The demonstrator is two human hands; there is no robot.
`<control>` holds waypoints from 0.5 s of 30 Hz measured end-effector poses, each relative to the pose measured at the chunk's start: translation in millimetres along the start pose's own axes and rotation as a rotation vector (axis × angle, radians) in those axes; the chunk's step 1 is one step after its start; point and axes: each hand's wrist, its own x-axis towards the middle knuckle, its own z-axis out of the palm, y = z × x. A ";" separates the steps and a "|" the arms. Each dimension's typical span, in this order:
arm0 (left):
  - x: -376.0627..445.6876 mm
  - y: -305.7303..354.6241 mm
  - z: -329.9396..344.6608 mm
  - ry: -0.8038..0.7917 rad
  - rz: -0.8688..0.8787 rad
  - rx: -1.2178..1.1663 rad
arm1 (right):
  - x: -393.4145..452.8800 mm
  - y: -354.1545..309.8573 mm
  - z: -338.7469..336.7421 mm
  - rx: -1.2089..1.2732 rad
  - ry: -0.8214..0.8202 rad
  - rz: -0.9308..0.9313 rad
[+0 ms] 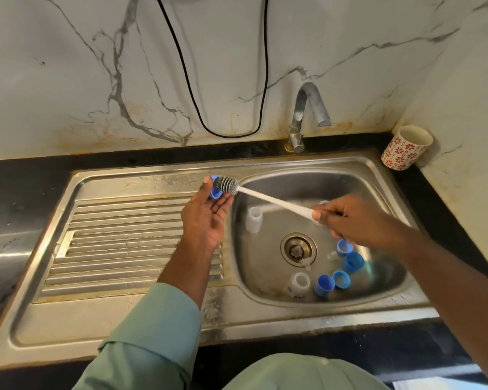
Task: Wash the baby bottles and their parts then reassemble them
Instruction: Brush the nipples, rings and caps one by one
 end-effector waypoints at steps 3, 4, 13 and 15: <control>-0.5 0.3 2.6 0.003 0.015 -0.010 | 0.5 1.6 -3.2 -0.023 -0.070 0.029; -3.4 -3.1 3.0 -0.010 0.006 0.001 | 1.3 -0.5 -7.1 -0.076 -0.032 0.016; -4.1 -3.0 3.4 -0.019 -0.016 -0.054 | -0.6 -8.1 -16.2 -0.184 0.070 -0.056; -5.4 -1.8 4.6 -0.014 -0.013 -0.088 | -1.2 -10.2 -14.3 -0.181 0.002 -0.054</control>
